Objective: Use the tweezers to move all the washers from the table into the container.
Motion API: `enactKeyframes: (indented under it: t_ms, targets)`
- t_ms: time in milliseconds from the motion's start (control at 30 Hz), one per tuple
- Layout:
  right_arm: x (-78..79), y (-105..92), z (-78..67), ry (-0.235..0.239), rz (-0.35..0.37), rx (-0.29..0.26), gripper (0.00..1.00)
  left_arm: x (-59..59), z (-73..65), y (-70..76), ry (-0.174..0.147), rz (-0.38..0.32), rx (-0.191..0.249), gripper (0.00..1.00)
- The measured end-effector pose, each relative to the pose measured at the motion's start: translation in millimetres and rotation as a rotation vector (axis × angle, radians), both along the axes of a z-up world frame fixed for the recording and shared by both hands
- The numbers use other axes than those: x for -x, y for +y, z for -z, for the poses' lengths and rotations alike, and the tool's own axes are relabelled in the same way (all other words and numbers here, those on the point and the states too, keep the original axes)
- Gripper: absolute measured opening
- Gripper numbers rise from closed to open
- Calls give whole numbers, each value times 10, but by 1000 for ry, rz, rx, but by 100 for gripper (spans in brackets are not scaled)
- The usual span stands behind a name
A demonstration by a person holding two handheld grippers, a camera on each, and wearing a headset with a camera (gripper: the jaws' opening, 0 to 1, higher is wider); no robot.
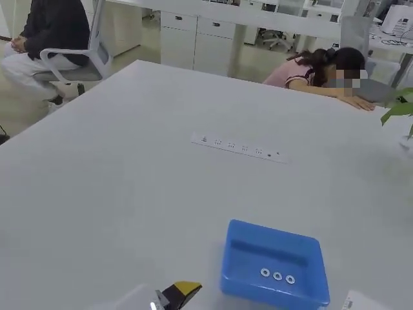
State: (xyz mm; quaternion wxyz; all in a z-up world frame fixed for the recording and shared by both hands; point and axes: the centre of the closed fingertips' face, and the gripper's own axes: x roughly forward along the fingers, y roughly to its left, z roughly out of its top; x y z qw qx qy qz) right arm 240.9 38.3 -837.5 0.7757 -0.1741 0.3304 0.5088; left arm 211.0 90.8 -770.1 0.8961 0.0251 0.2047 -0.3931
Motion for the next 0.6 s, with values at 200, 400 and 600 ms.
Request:
enactKeyframes:
  t_ms: [200, 400, 600]
  targets:
    - [-24, 51, -24, 0, -21, 12, 3, -11, 6, 20, 0, -11, -4, 82]
    - [-63, 122, -125, 4, -29, -6, 3, -10, 13, 26, 3, -12, -8, 82]
    - [-228, 162, -468, -9, 6, -68, 3, -7, 19, 29, 5, -12, -13, 81]
